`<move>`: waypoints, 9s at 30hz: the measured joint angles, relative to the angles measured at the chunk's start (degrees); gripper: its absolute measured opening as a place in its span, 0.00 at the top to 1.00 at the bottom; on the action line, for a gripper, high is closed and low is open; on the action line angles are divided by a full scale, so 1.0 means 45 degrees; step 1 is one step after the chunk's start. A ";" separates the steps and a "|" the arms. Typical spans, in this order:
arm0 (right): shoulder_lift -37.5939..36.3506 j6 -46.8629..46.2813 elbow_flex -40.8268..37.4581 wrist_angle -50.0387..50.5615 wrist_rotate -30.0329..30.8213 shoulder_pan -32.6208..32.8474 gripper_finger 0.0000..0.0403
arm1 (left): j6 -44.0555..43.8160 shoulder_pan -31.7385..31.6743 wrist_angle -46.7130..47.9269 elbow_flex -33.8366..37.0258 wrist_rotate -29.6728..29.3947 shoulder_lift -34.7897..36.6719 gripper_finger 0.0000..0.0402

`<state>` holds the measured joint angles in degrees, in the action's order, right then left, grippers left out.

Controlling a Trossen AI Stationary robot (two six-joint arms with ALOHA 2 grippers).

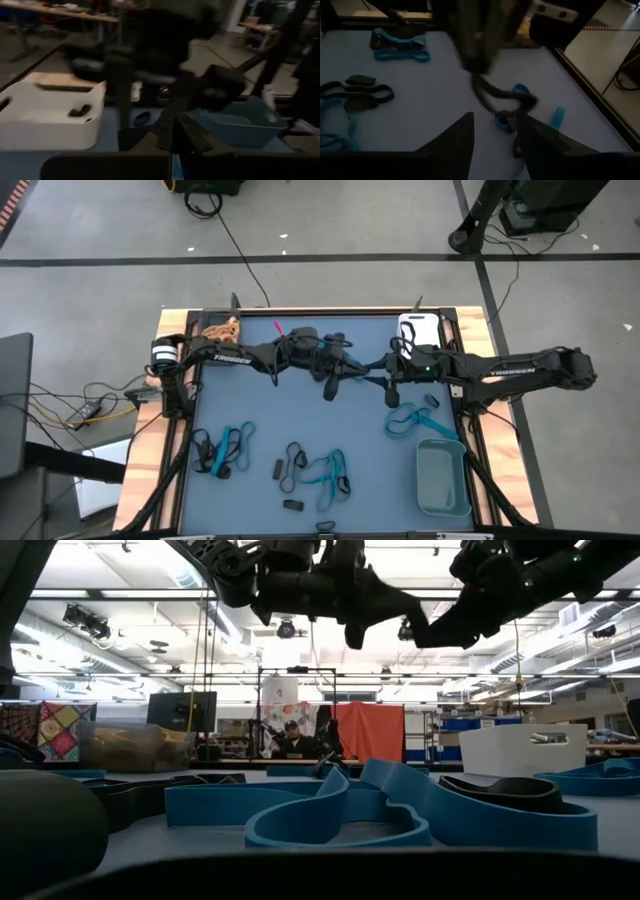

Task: Sort rubber bands into baskets
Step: Put the black rubber band into the white bin

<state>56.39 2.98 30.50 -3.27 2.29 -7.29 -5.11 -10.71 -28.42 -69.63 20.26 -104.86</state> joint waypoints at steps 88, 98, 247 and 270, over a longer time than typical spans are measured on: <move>-0.1115 -0.6107 -0.0005 0.6066 0.1864 -0.5717 0.31 | 0.2595 -0.0525 0.4710 0.0529 -0.4963 -0.2647 0.59; -0.1115 -0.5412 -0.0005 0.5614 0.1865 -0.5717 0.37 | 0.2937 -0.0532 0.4578 0.0520 -0.4934 -0.3003 0.80; 0.0367 -0.4076 -0.0500 0.1389 0.1765 -0.4280 0.48 | 0.0788 -0.0249 0.9173 0.0541 -0.6106 -0.0583 0.70; 0.0371 -0.3678 -0.0500 0.1196 0.0425 -0.4308 0.60 | 0.0117 -0.0359 0.7668 0.0814 -0.5469 -0.0795 0.97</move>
<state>58.06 -13.57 28.25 2.11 4.20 -26.68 -4.59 -12.32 6.09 -65.96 -4.36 -108.44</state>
